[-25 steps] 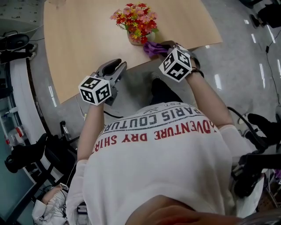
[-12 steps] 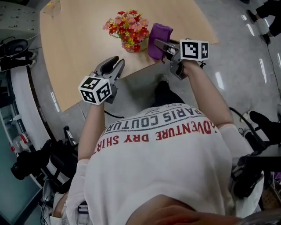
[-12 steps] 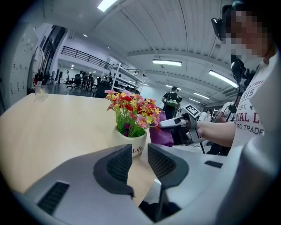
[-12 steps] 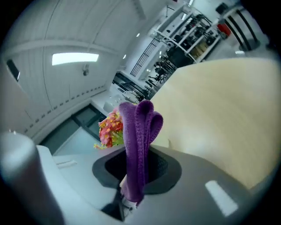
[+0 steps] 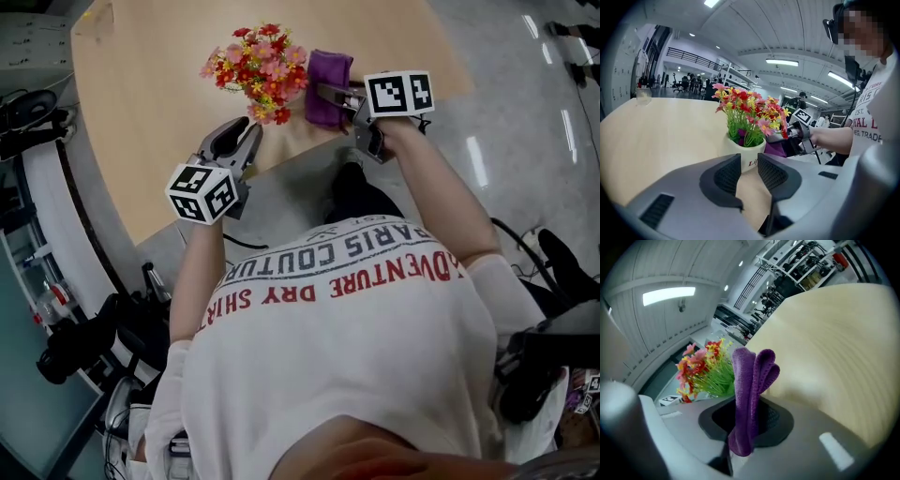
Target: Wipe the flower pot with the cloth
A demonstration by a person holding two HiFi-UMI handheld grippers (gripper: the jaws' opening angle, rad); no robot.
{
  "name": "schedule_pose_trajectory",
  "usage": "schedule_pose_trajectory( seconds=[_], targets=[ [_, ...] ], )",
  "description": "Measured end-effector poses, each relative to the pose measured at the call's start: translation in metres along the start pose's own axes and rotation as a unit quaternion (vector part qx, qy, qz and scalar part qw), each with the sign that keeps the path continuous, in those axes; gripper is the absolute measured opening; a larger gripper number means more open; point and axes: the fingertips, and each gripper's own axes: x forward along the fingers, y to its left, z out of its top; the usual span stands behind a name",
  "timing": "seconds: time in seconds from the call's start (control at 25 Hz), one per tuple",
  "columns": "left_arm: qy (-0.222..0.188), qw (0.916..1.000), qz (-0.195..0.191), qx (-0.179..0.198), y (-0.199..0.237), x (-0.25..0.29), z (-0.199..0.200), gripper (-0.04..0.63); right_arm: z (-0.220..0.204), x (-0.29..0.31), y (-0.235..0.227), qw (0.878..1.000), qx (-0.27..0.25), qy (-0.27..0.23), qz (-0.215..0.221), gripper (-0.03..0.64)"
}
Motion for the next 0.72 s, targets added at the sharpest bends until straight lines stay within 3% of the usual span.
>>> schedule_pose_trajectory(
  seconds=[0.12, 0.24, 0.44, 0.72],
  targets=[
    [-0.001, 1.0000, 0.000, 0.000, -0.001, 0.009, -0.003, 0.095, -0.010, 0.007, -0.018, 0.995, -0.053, 0.058, -0.064, 0.057],
    [0.002, 1.0000, -0.004, 0.006, -0.007, 0.013, -0.002, 0.095, -0.017, 0.008, -0.025, 0.987, -0.086, 0.092, -0.095, 0.057],
    [0.002, 0.9998, 0.005, 0.019, -0.016, 0.018, 0.003, 0.095, -0.016, 0.003, -0.026, 0.986, -0.089, 0.107, -0.090, 0.057],
    [-0.015, 0.9976, 0.047, 0.048, -0.012, 0.015, 0.024, 0.095, 0.023, -0.018, -0.004, 0.990, -0.105, 0.075, -0.049, 0.057]
  ],
)
